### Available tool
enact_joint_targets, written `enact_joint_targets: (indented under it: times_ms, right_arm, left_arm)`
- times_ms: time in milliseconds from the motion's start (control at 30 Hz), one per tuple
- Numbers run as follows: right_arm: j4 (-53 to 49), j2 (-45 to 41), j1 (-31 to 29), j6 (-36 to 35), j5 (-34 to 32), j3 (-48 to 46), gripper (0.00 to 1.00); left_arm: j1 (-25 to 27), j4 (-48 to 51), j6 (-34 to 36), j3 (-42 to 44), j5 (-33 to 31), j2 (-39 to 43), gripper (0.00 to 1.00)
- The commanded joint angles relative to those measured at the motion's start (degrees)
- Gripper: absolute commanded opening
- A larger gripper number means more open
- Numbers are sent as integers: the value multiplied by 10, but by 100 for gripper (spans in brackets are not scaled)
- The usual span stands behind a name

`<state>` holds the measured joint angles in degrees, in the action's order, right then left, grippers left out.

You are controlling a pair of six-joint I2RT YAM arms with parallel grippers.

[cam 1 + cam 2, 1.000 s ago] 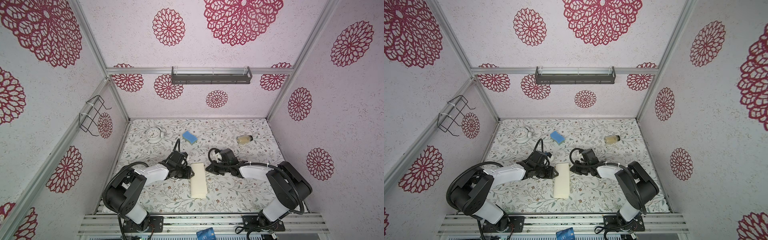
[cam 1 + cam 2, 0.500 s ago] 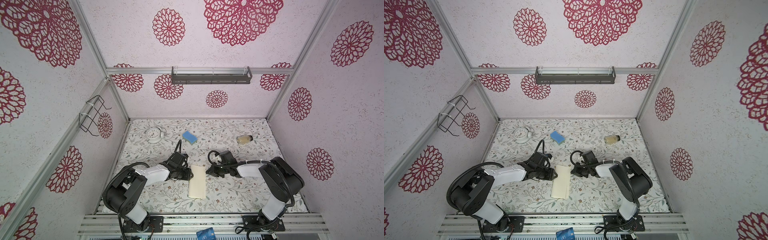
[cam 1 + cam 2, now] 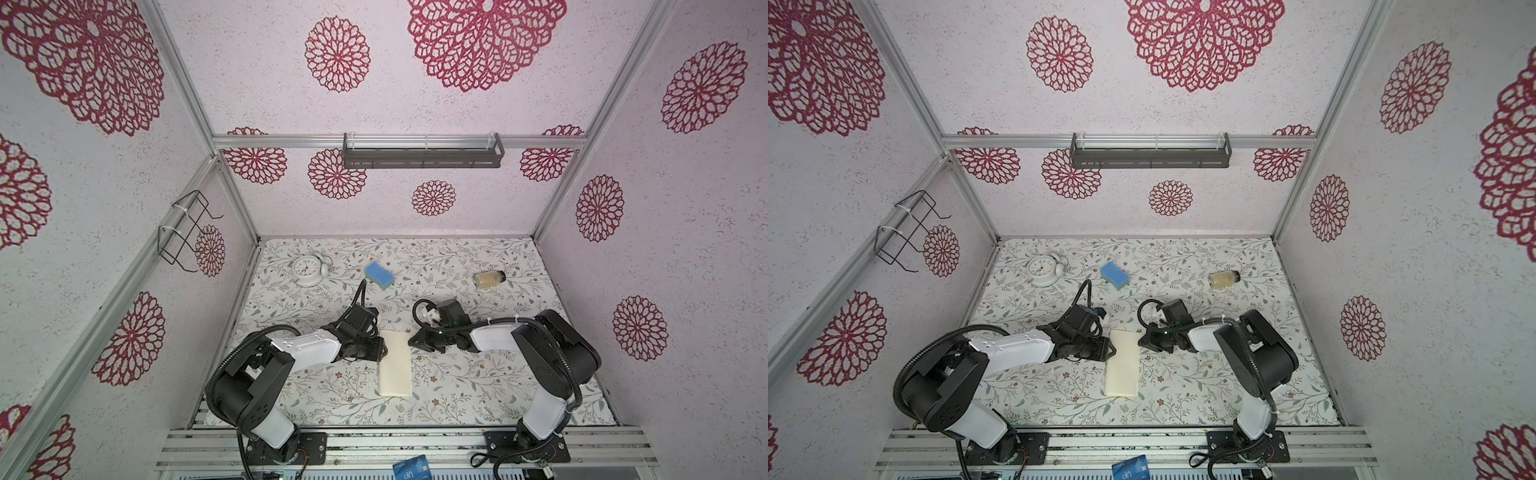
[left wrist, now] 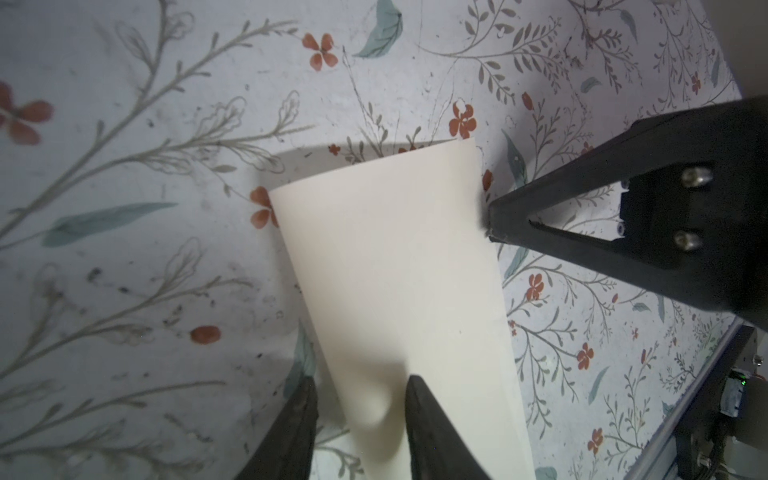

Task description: Fold a paper plane with a square sheet of paper (fold left side to right side)

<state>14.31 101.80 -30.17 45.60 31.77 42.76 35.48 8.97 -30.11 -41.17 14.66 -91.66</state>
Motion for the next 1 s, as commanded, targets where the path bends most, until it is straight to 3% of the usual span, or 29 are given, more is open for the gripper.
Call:
enact_joint_targets:
  times_ms: [0,967]
  right_arm:
    - [-11,-30,3,9,-17,-3,0]
    - [12,-63,5,24,-24,-56,0]
  left_arm:
    - [5,-1,-3,-10,-6,-8,39]
    - [19,-6,-14,-10,-16,-22,39]
